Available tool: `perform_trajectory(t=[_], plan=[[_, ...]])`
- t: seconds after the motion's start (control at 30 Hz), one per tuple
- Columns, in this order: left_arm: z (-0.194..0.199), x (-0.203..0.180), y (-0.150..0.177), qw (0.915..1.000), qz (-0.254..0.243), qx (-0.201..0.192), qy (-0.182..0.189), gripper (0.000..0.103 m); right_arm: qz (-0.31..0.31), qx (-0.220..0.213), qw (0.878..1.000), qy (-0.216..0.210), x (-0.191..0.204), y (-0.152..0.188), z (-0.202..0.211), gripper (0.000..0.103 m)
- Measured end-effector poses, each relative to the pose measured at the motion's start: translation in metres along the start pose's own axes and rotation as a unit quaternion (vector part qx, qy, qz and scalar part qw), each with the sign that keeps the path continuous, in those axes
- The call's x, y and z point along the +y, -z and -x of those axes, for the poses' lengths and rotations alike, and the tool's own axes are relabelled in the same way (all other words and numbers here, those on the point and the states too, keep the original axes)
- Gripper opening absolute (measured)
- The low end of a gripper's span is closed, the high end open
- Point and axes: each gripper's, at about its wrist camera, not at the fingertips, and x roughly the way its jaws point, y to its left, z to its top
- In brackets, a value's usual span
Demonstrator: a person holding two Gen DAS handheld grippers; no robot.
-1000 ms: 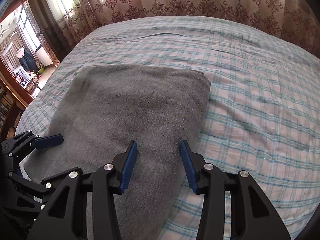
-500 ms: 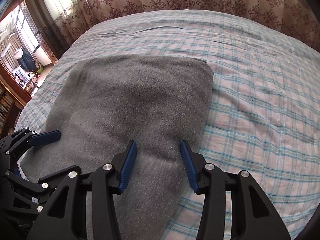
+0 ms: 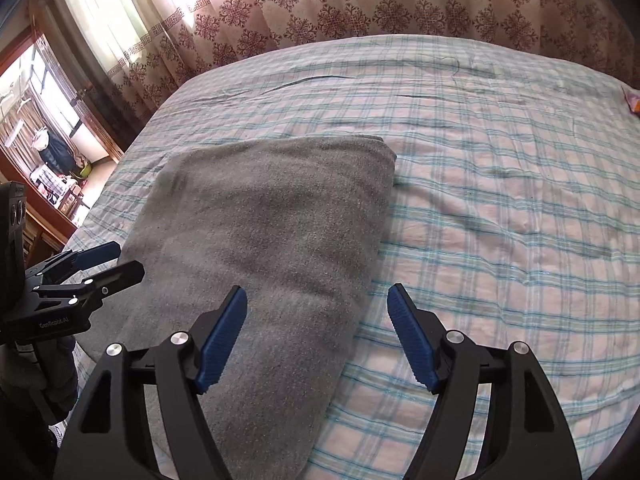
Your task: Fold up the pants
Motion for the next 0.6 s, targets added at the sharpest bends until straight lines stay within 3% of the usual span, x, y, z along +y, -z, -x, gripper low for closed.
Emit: perform_trajectory(t=[0.23,0.6], plan=[[-0.015,0.038,0.000,0.9984,0.049,0.024,-0.016,0.090,0.000,0.013,1.000,-0.014,0.004,0.005,-0.003,0.073],[-0.051,0.073,0.006,0.9893,0.105,0.071,0.072,0.093,0.002,0.049,0.998,-0.037,0.009,0.014,-0.020,0.073]])
